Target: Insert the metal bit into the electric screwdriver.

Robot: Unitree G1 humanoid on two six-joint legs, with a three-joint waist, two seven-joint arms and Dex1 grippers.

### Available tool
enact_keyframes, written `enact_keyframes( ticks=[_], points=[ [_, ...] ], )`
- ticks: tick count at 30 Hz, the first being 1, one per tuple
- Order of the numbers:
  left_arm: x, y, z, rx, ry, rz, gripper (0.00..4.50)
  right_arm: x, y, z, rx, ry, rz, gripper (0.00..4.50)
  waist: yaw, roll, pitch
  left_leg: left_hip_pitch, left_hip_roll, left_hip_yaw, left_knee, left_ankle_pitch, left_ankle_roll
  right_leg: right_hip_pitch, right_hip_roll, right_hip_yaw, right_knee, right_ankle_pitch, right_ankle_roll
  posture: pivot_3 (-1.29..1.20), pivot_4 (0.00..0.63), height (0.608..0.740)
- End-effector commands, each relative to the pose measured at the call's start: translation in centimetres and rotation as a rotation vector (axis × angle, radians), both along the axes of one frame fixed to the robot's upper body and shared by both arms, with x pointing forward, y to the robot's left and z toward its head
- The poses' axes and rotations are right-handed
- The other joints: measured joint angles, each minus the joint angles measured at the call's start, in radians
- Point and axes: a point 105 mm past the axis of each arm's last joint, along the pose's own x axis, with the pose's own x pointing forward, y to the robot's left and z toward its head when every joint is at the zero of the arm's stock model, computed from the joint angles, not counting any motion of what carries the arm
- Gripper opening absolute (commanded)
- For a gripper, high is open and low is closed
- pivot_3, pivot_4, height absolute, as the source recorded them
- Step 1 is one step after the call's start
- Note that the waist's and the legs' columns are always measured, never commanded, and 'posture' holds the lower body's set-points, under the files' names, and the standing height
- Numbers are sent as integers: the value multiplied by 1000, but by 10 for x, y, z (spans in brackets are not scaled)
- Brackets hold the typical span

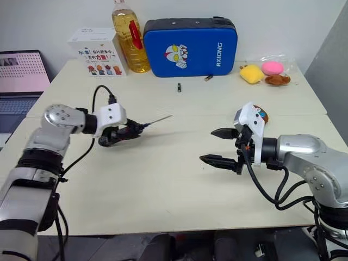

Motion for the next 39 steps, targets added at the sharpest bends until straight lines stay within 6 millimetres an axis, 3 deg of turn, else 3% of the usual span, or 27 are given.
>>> enact_keyframes(
  ticks=[1, 10, 12, 18, 23, 30, 34, 39],
  points=[
    [3, -7, -6, -29, 5, -13, 1682, 4, -3, -1, -31, -63, -18, 4458, 0, 0, 0, 0, 0, 0, 0, 0, 0, 0, 0, 0, 0, 0, 0, 0, 150, 740],
    [8, -10, -20, -7, -6, -19, 1682, 9, -4, -7, -38, -74, -42, 4458, 1, 0, 0, 1, 0, 1, 0, 0, 0, 0, 0, 0, 1, 0, 0, 0, 150, 740],
    [8, -10, -20, -15, -2, -15, 2365, 10, -3, -8, -36, -74, -40, 4500, 1, 0, 0, 1, 0, 1, 0, 0, 0, 0, 0, 0, 1, 0, 0, 0, 150, 740],
    [8, -11, -16, -30, -15, -26, 3455, 11, 0, -8, -36, -79, -27, 4500, 1, 0, 0, 0, 0, 0, 0, 0, 0, 0, 0, -1, 1, 0, 0, 0, 150, 740],
    [6, -6, 0, -29, -35, -41, 4432, 13, -2, -8, -44, -83, -15, 4500, 0, 0, 0, 1, 0, 0, 0, 0, 0, 0, 0, -1, 2, 0, 0, 0, 150, 740],
    [-13, 28, 60, -99, -73, 8, 4432, 20, -16, -5, -80, -93, -11, 4500, -9, 0, 0, 1, 1, 0, 0, 0, 0, 0, 0, 0, 3, 0, 0, 0, 150, 740],
    [-26, 48, 71, -223, -47, 123, 4432, 30, -30, -6, -114, -109, -49, 4500, -16, 0, 0, 2, 1, 0, 0, 0, 0, 0, 0, 0, 3, 0, 0, 0, 150, 740],
    [-43, 64, 64, -293, 17, 227, 4432, 33, -43, -13, -122, -90, -82, 4500, -21, 0, 0, 2, 1, 0, 1, 0, 0, 0, 0, 1, 4, 0, 0, 0, 150, 740]
  ],
)
